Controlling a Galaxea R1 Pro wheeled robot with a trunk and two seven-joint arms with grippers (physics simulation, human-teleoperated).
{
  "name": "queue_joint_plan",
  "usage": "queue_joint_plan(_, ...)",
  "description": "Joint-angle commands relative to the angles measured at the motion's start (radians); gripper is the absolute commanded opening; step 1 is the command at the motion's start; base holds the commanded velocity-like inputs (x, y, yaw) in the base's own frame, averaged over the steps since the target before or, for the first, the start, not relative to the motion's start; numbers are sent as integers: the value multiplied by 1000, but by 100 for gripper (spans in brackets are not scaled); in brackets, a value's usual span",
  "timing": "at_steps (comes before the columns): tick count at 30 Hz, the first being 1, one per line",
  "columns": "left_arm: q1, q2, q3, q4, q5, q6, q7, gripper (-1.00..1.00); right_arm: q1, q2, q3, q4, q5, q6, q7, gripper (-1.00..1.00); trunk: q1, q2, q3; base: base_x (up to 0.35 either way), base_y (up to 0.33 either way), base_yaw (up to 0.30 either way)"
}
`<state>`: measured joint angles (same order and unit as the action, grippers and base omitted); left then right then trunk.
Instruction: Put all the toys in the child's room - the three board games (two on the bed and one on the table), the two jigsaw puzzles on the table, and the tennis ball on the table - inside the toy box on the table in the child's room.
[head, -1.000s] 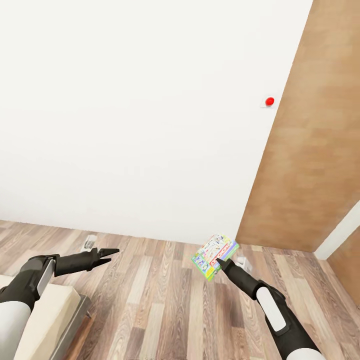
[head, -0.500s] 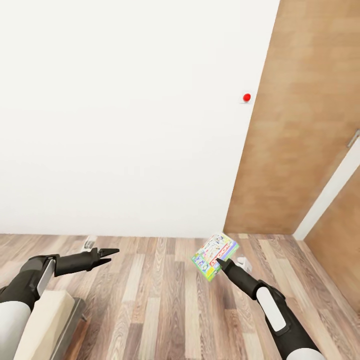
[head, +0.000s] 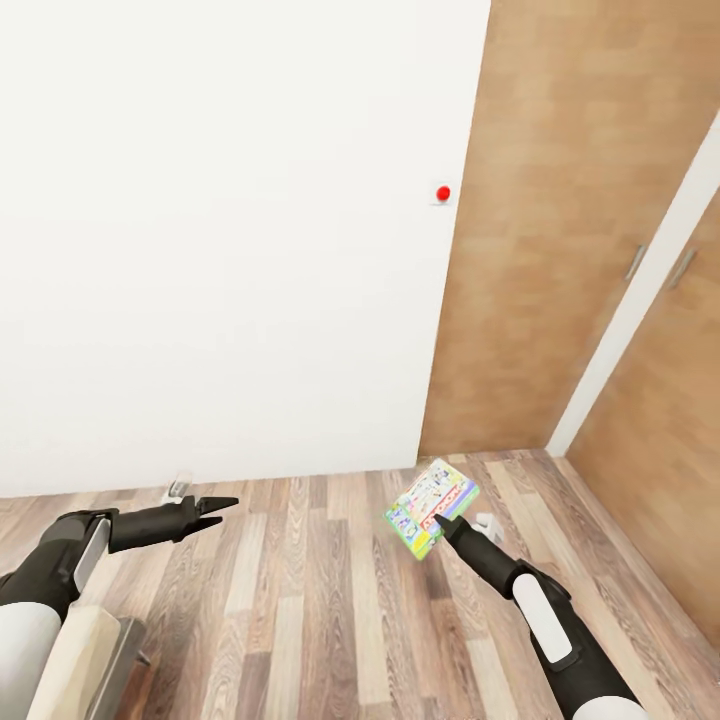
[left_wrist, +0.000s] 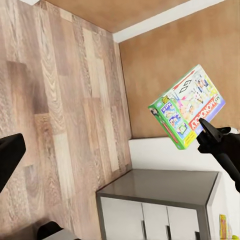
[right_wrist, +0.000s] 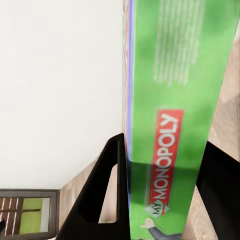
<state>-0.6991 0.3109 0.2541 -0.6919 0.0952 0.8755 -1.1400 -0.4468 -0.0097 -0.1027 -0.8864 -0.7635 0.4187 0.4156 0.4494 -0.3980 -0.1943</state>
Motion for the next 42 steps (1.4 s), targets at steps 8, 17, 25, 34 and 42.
queue_joint_plan(8, 0, 0, 1, 0, 3, 7, -1, 100, -1, 0, -2, 0, -10, 4, 2, -100, 1, -2, 5, 0, 0, -262)
queue_joint_plan(17, 0, 0, 1, 0, 3, 7, -1, 100, -1, 0, -2, 0, -10, 3, 2, -100, 1, -2, 13, -21, 0, -263)
queue_joint_plan(25, 0, 0, 1, 0, 3, 7, -1, 100, -1, 0, -2, 0, -10, 3, 3, -100, 1, -2, 20, -62, 0, -263)
queue_joint_plan(34, 0, 1, 1, 0, 3, 6, -1, 100, -1, 0, -2, 0, -10, 3, 2, -100, 1, -2, 28, -3, 0, -263)
queue_joint_plan(42, 0, 0, 1, 0, 3, 7, -1, 100, -1, 0, -2, 0, -10, 3, 2, -100, 1, -2, 35, -35, 2, -263)
